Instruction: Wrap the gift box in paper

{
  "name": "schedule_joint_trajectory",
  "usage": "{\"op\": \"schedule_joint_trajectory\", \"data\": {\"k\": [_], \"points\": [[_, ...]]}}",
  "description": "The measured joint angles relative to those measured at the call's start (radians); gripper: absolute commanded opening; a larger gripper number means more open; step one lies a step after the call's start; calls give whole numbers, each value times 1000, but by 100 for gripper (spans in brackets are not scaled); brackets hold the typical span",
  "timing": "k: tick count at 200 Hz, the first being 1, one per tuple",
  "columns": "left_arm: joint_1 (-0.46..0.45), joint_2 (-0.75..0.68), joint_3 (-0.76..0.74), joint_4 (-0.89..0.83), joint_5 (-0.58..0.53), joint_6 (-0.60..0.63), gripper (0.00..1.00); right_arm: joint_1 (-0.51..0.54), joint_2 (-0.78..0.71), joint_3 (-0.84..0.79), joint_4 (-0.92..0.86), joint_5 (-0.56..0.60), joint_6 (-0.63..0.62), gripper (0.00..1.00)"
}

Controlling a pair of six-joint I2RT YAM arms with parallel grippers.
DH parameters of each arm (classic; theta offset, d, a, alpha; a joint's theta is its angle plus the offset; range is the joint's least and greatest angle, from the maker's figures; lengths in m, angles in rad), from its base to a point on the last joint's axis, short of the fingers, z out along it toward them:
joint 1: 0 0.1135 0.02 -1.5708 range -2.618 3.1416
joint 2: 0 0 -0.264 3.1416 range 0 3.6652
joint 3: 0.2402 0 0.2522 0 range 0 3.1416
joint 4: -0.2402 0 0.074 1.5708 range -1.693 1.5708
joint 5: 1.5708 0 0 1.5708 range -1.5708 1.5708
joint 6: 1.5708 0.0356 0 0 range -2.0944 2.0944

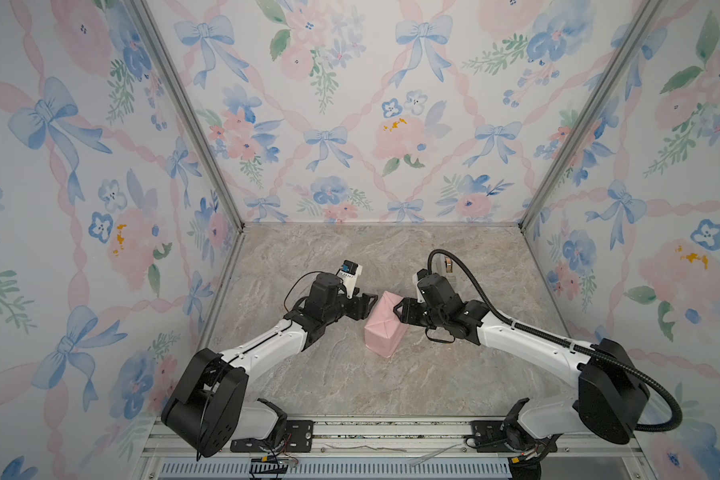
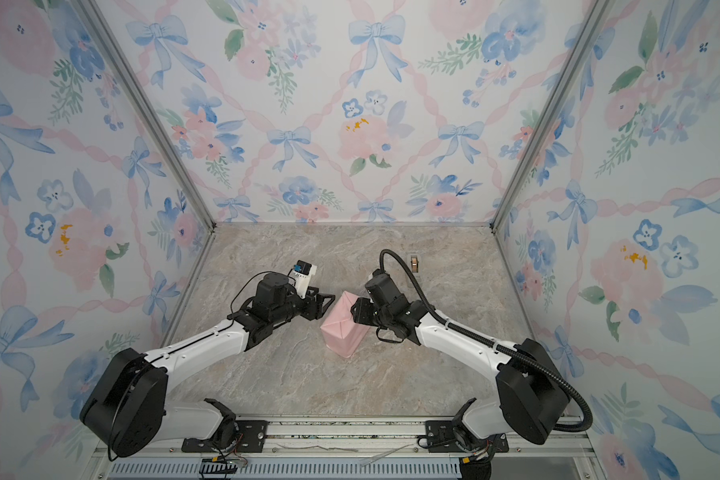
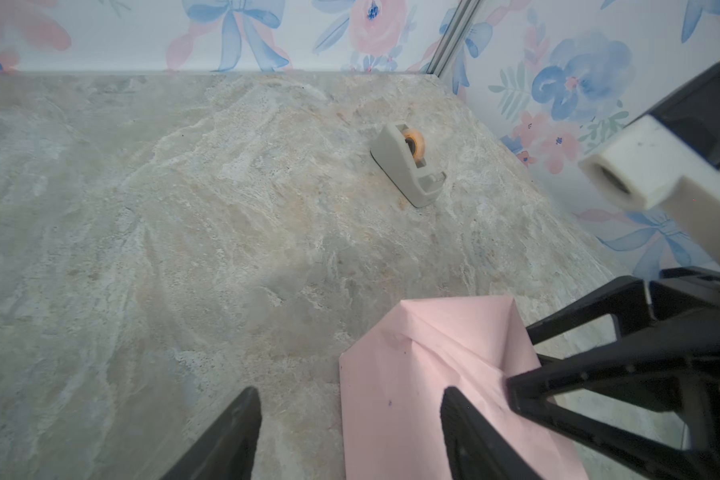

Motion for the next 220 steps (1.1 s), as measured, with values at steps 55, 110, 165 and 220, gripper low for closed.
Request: {"op": "schedule_joint_trajectory", "data": {"k": [55, 110, 165, 220], "points": [[0, 99, 74, 13, 11, 7, 70, -1, 0, -3, 8, -12, -12, 48], [-1, 160, 101, 29, 21, 18, 70, -2, 0, -8, 18, -18, -18, 47], [-7, 196, 119, 61, 14, 19, 70, -3, 0, -12, 26, -24, -26, 46], [-14, 246, 165, 77, 1, 18, 71, -8, -10, -27, 44, -29, -27, 46]]}}
